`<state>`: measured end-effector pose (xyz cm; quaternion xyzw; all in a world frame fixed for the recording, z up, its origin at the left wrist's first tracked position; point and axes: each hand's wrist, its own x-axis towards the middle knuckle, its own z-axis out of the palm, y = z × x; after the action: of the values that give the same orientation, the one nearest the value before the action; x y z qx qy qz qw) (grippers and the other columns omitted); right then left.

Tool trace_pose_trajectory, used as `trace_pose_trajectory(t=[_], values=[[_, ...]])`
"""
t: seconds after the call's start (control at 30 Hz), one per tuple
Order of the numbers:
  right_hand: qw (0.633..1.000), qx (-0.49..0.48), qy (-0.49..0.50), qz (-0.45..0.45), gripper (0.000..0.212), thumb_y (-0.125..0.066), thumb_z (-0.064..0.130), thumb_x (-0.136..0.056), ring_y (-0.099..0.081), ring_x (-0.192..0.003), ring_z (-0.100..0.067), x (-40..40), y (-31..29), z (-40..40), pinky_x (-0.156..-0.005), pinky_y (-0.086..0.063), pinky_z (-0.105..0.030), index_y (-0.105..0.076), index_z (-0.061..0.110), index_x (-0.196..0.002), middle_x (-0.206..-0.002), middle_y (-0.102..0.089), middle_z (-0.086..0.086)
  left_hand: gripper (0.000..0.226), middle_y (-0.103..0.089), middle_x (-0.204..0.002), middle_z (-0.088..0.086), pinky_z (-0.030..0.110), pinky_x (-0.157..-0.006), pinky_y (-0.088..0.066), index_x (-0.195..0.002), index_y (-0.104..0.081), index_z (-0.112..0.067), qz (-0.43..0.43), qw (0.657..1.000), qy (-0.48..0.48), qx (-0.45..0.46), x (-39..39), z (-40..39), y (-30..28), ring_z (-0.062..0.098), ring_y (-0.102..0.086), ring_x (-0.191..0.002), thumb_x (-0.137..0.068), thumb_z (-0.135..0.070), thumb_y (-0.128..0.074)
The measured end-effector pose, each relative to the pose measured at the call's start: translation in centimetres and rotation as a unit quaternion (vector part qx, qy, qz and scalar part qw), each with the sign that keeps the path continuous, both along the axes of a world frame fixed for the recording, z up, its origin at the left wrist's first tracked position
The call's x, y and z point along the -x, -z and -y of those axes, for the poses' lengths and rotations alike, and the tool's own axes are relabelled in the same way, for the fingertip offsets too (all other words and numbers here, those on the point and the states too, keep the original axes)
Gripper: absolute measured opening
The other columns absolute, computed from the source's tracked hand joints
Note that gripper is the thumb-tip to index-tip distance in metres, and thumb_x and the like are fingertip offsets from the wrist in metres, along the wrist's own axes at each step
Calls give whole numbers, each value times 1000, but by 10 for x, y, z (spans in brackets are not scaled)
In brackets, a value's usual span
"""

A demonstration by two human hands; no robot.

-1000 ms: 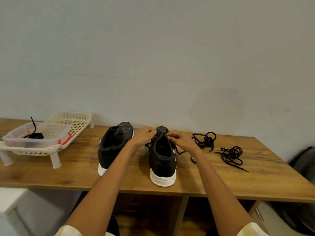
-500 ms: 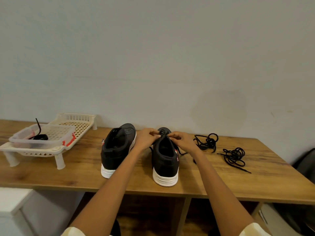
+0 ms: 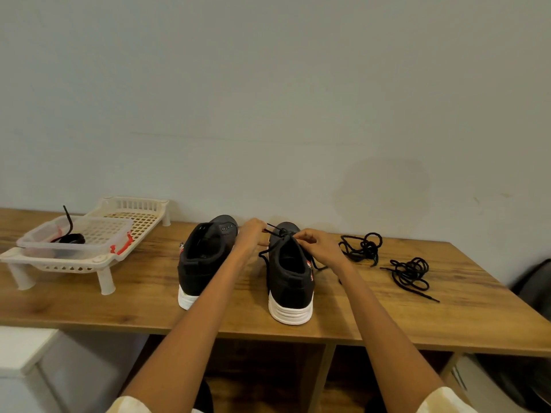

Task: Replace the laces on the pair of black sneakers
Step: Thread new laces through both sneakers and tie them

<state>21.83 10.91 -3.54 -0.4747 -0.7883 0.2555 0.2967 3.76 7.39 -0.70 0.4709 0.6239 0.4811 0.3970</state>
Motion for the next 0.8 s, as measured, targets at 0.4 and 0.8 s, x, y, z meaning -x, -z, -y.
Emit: trace_pose_trajectory(t=[0.4,0.8], values=[[999,-32,44,2,15,-45,28,-100,-56,-87,-15,5,-3,7,-79,-48,-35,-51,16,-107,-95,-59,2,51,-59,-88,-4,34,-97,-45,-132,-46,-8,-101,993,54,-32,9,-2,20,23,-59,-105,-85,-11,-65],[996,-36,78,-17,13,-42,29,-101,-56,-79,-21,9,0,10,-63,-41,-27,-45,16,-103,-86,-58,-4,23,-68,-104,7,28,-87,-45,-110,-68,-7,-104,989,87,-57,11,-1,26,19,-61,-100,-88,-13,-65]])
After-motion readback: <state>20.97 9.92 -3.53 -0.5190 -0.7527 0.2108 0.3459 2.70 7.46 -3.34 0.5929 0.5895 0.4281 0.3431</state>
